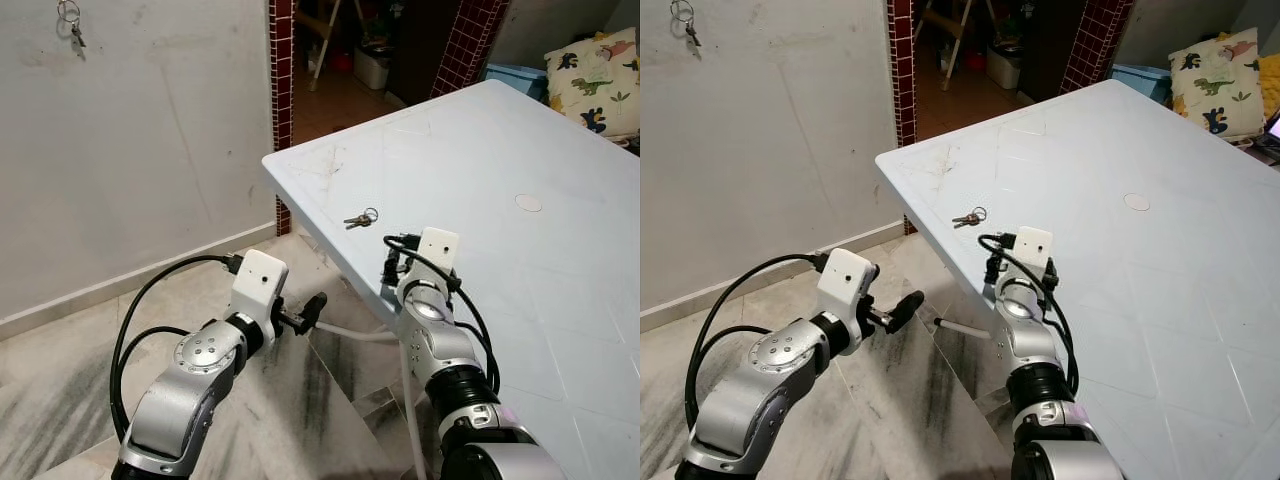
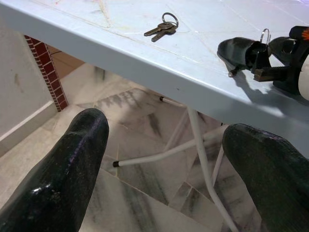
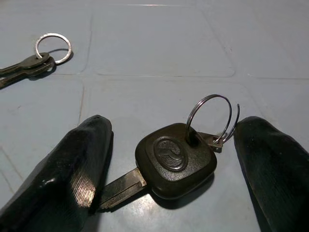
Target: Hang keys on a hook
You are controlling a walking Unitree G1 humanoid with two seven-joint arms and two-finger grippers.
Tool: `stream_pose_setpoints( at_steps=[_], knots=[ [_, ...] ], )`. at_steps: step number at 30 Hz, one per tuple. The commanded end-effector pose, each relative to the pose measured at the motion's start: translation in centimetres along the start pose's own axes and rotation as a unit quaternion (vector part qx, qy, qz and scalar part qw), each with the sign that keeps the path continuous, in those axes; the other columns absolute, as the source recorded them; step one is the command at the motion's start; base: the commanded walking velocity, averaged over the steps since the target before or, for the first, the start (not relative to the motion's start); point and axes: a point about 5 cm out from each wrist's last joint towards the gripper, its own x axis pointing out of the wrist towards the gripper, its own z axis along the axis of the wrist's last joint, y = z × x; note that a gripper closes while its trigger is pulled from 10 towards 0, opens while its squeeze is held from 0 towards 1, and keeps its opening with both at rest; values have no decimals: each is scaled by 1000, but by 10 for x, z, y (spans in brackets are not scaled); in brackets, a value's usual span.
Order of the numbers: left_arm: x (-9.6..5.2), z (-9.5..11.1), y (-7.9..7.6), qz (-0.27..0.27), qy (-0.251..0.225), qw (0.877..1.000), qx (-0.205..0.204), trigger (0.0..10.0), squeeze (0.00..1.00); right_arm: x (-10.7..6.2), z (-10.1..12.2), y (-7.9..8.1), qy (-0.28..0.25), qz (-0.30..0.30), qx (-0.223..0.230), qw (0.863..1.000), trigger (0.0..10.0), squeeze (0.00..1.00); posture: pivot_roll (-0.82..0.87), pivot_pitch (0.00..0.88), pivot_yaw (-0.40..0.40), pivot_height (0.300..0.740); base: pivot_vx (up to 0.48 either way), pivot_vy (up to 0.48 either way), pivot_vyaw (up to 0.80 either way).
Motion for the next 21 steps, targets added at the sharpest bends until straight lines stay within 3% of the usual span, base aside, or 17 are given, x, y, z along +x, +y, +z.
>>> stream_pose_setpoints(
  at_steps=[1, 3, 4, 12, 16, 17, 18, 19, 21],
  knots=[
    [0, 4, -3, -6, -9, 1000, 7, 10000, 0, 0, -6, -2, 11, 4, 2, 1000, 4118, 0, 236, 92, -53, 740, 0, 0, 0],
    [0, 4, -3, -6, -10, 1000, 7, 10000, 0, -1, -7, -3, 12, 4, 0, 1000, 4118, 0, 236, 92, -53, 740, 0, 0, 0],
    [0, 4, -3, -6, -10, 1000, 7, 10000, 0, -1, -8, -3, 13, 5, 0, 1000, 10000, 0, 233, 92, -51, 740, 0, 0, 0],
    [1, 6, -4, -8, -15, 1000, 6, 10000, 0, -4, 2, -1, -37, 26, -32, 998, 10000, 0, 228, 89, -50, 740, 0, 0, 0],
    [1, 6, -5, -8, -16, 1000, 5, 10000, 0, -6, 4, -1, -44, 29, -24, 998, 10000, 0, 228, 89, -51, 740, 0, 0, 0],
    [2, 6, -5, -8, -16, 1000, 5, 10000, 0, -7, 5, -2, -49, 29, -20, 998, 4235, 0, 227, 89, -52, 740, 0, 0, 0],
    [2, 6, -5, -8, -16, 1000, 5, 10000, 0, -7, 5, -2, -49, 29, -20, 998, 4235, 0, 227, 89, -52, 740, 0, 0, 0],
    [2, 6, -5, -8, -16, 1000, 5, 10000, 0, -8, 7, -3, -58, 32, -10, 998, 0, 0, 227, 89, -52, 740, 0, 0, 0],
    [2, 5, -5, -8, -15, 1000, 5, 10000, 0, -8, 6, -5, -54, 27, -12, 998, 0, 0, 227, 89, -52, 740, 0, 0, 0]
  ],
)
